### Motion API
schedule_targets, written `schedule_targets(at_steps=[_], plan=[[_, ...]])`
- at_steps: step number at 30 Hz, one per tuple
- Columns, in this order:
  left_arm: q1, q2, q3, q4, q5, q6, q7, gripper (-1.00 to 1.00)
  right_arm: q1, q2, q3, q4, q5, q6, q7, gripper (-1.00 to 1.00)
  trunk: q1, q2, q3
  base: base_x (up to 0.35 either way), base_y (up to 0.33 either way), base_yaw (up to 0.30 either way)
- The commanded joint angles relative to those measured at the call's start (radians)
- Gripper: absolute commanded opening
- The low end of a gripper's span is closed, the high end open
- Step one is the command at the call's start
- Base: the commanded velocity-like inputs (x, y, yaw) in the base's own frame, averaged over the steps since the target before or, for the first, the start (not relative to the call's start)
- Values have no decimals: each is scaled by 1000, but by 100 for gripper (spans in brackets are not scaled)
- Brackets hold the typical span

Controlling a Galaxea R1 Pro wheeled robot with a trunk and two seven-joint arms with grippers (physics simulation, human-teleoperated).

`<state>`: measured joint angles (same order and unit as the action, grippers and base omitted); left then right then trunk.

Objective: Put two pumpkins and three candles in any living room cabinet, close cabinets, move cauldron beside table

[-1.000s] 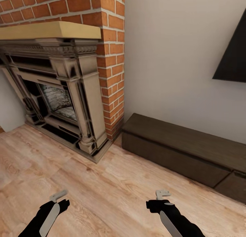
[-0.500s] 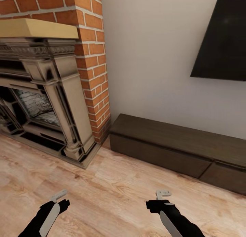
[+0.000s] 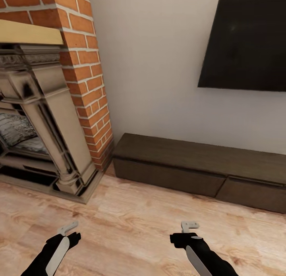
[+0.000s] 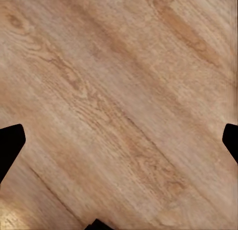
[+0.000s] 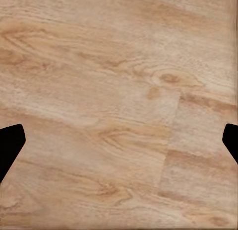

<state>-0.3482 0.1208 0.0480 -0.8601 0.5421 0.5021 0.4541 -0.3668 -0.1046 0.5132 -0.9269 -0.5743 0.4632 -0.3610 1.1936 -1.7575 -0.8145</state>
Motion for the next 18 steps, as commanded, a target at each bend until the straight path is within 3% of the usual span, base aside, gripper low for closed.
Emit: schedule_targets(at_steps=[1, 18], plan=[[0, 0, 0, -2, 10, 3, 8, 100, -1, -1, 5, -2, -10, 2, -10, 100, 0, 0, -1, 33, 63, -281], [0, 0, 0, -2, 10, 2, 8, 100, -1, -1, 4, -4, -8, 1, -11, 100, 0, 0, -1, 3, 62, -281]])
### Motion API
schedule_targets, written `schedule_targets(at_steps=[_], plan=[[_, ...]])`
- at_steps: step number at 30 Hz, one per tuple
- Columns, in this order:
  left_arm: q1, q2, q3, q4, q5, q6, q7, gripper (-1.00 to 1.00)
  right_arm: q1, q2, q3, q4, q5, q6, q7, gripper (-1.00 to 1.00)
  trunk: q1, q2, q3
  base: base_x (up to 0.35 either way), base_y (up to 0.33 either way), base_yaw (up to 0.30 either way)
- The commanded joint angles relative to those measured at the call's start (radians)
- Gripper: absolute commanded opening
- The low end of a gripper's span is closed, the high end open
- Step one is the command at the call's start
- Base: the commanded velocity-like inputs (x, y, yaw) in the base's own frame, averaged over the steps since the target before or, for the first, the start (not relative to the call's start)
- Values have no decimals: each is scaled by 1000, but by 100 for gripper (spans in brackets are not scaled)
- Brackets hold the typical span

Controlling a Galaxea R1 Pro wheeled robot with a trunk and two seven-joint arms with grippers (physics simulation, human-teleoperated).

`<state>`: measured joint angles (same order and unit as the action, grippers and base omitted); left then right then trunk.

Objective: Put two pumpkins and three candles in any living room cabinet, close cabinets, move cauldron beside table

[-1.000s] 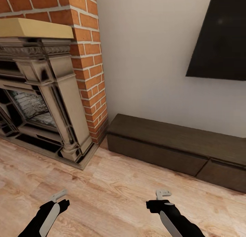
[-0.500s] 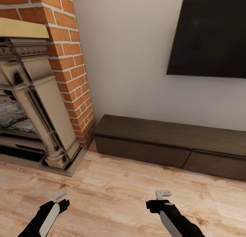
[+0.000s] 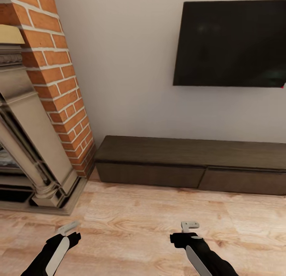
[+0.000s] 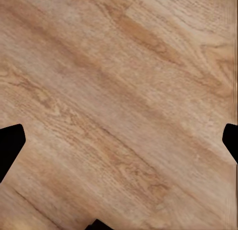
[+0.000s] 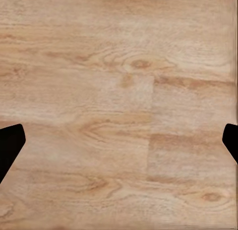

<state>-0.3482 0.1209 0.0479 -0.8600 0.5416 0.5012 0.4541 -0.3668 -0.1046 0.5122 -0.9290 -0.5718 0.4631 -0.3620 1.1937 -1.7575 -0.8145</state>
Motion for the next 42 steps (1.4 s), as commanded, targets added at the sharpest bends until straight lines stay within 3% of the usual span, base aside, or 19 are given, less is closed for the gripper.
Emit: schedule_targets(at_steps=[1, 24, 28, 31, 34, 42], plan=[[0, 0, 0, -2, 11, 2, 8, 100, -1, -1, 5, -2, -10, 1, -10, 100, 0, 0, -1, 0, 14, -281], [0, -1, -2, -2, 12, 3, 7, 100, -1, -1, 8, -2, 0, -12, -16, 100, 0, 0, -1, 30, 71, -196], [0, -1, -3, -2, 12, 3, 7, 100, -1, -1, 8, 6, -4, -63, -13, 100, 0, 0, -1, 3, 1, -17], [0, -1, -3, -2, 12, 3, 7, 100, -1, -1, 9, 58, -7, -197, -12, 100, 0, 0, -1, 117, -45, -3], [0, -1, -2, -2, 13, 3, 6, 100, -1, 0, 10, 101, -9, -255, -13, 100, 0, 0, -1, 207, -128, -1], [0, -3, -2, -2, 14, 3, 6, 100, -1, 34, 13, 157, -8, -267, -12, 100, 0, 0, -1, 76, -43, 0]])
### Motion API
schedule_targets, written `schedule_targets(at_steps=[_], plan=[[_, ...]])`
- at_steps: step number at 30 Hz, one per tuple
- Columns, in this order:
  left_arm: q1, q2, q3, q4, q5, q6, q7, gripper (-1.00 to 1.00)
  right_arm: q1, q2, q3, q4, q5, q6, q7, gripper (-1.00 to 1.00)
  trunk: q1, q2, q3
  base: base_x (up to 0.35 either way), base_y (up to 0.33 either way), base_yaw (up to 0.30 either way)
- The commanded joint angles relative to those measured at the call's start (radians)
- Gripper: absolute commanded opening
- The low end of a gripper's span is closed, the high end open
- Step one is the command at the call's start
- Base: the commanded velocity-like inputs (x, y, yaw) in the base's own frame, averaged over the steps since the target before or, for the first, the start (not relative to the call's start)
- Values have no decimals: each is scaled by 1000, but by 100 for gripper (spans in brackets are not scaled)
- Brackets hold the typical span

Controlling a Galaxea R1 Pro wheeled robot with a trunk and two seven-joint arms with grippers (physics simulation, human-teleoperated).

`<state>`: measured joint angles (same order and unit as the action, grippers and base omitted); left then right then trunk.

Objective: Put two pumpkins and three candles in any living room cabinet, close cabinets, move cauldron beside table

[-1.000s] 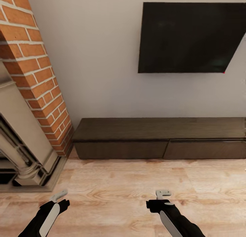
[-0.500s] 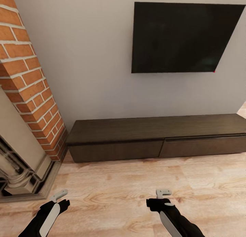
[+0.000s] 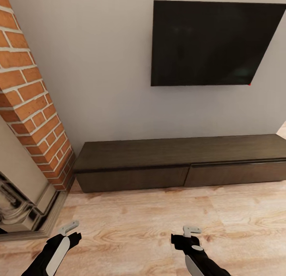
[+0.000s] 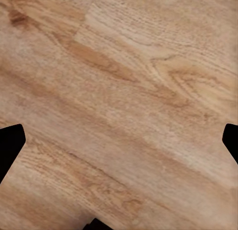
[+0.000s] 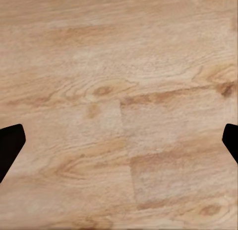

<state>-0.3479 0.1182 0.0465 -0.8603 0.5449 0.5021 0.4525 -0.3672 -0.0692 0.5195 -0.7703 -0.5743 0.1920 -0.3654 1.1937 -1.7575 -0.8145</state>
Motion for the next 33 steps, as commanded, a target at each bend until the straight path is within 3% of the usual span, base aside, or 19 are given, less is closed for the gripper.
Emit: schedule_targets(at_steps=[1, 8, 33], plan=[[0, 0, -2, -2, 11, 3, 8, 100, -1, 0, 6, -2, -6, 4, -9, 100, 0, 0, -1, 7, -4, 0], [0, 1, -18, -2, 20, 4, 8, 100, -1, 6, 5, 1, -7, 4, -8, 100, 0, 0, -1, 41, -1, 0], [0, -5, -19, -2, 13, 3, 8, 100, -1, 8, 9, -3, -6, 7, -8, 100, 0, 0, -1, 46, 0, 0]])
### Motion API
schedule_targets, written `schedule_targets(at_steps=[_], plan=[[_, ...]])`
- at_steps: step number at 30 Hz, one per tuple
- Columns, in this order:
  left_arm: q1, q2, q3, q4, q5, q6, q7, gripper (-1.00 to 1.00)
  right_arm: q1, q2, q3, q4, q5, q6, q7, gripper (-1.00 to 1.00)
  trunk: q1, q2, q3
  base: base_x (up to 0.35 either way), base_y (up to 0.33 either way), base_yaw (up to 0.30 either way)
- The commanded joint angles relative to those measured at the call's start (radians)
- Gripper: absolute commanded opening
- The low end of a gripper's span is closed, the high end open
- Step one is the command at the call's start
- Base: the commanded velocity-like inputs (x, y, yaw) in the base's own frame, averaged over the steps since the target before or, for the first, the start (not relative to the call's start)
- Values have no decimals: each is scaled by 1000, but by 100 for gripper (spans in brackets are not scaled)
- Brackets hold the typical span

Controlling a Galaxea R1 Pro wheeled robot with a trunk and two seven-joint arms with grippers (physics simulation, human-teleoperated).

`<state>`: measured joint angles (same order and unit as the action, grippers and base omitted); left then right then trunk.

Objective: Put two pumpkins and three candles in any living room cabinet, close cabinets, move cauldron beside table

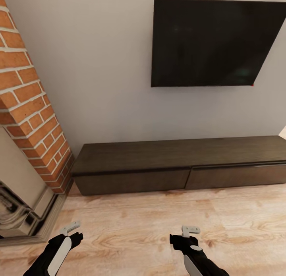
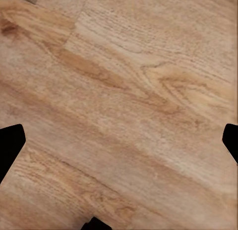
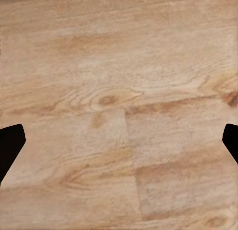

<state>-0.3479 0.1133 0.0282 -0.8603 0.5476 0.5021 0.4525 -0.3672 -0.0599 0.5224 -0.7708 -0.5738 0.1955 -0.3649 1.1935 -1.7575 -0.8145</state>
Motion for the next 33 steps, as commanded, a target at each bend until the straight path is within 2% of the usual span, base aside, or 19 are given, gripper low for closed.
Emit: schedule_targets(at_steps=[1, 10, 13, 23, 29, 31, 32, 33], plan=[[0, 0, -1, -2, 10, 3, 8, 100, -1, -2, 6, -2, -6, 4, -9, 100, 0, 0, -1, 169, 0, 0], [0, 0, -5, -2, 8, 4, 8, 100, -1, -5, 7, -14, 2, 5, -15, 100, 0, 0, -1, 183, 0, 0], [0, 0, -5, -2, 8, 4, 8, 100, -1, -5, 7, -15, 3, 27, -15, 100, 0, 0, -1, 181, 0, 0], [0, -2, -9, -2, 15, 5, 6, 100, -1, -3, 7, -14, 8, 42, -13, 100, 0, 0, -1, 23, 0, 0], [0, -10, -55, -14, 17, 8, 5, 100, -1, -3, 7, -11, 9, 37, -11, 100, 0, 0, -1, 0, 0, 0], [1, -7, -57, -127, 35, 71, 5, 100, -1, -4, 0, -3, -1, 30, -6, 100, 0, 0, -1, 0, 0, 0], [1, -4, -56, -171, 46, 127, 5, 100, -1, -4, -1, -3, -2, 29, -5, 100, 0, 0, -1, 0, 0, 0], [2, -2, -53, -236, 65, 212, 5, 100, -1, -4, -1, -3, -4, 28, -5, 100, 0, 0, -1, 0, 0, 0]])
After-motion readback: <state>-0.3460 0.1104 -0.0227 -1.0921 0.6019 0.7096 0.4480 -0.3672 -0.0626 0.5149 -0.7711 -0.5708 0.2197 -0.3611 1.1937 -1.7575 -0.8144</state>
